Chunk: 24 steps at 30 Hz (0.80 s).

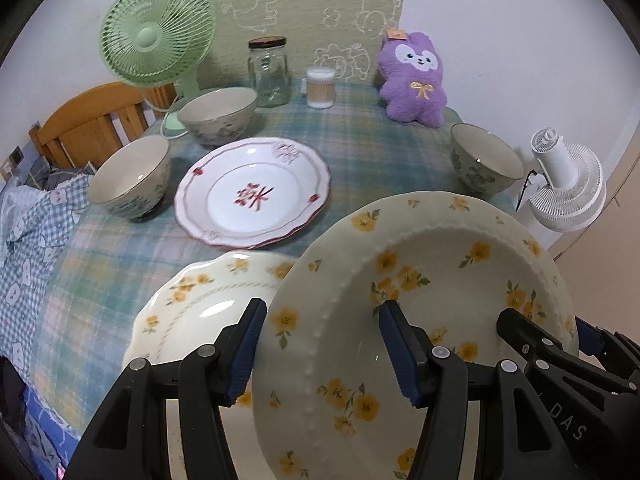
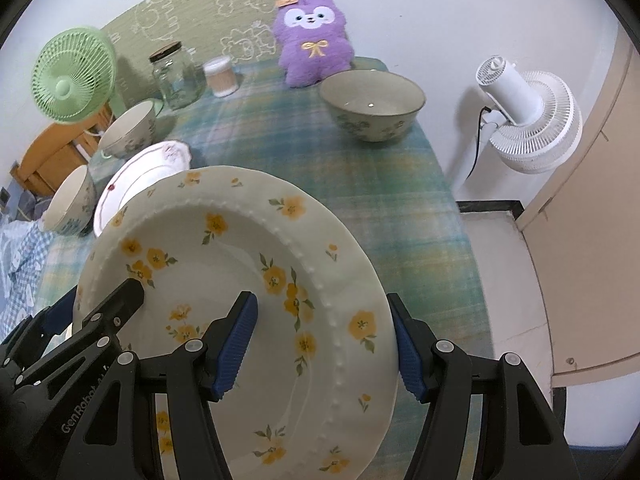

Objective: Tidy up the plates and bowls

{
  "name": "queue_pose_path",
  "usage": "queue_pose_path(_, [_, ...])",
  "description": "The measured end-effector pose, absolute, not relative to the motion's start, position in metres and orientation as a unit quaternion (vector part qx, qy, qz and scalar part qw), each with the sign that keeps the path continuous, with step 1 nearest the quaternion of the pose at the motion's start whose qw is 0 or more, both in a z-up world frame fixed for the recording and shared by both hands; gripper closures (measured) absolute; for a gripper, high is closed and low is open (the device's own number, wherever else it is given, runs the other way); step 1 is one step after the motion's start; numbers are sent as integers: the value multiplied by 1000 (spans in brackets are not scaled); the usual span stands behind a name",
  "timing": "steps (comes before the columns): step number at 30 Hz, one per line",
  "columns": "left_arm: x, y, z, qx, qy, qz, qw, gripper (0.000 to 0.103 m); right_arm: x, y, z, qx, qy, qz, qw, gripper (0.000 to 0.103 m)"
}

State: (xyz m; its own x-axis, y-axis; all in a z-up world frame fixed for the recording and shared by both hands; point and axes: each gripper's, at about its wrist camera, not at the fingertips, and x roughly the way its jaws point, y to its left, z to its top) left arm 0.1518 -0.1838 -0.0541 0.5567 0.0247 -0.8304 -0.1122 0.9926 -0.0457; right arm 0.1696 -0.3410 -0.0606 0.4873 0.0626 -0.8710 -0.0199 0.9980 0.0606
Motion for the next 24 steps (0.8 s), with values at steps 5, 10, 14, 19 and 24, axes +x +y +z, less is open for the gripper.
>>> queue_pose_path(5, [140,-166,-58,-45,473,39,879,44,160,-321,-66,19,510,25,859,36])
queue_pose_path(10, [131,-148,-63,-49,478,45,876,44,152,-301,-72,14,516,29,856,36])
queue_pose_path(14, [127,-137,-70,-51,483,48,873,44,150,-290,-78,9,520,31,853,36])
queue_pose_path(19, [123,-125,-80,-56,495,53,865,43,149,-279,-87,3,530,35,848,36])
queue_pose_path(24, [123,-117,-88,-54,502,59,861,43,151,-269,-90,-11,528,42,848,37])
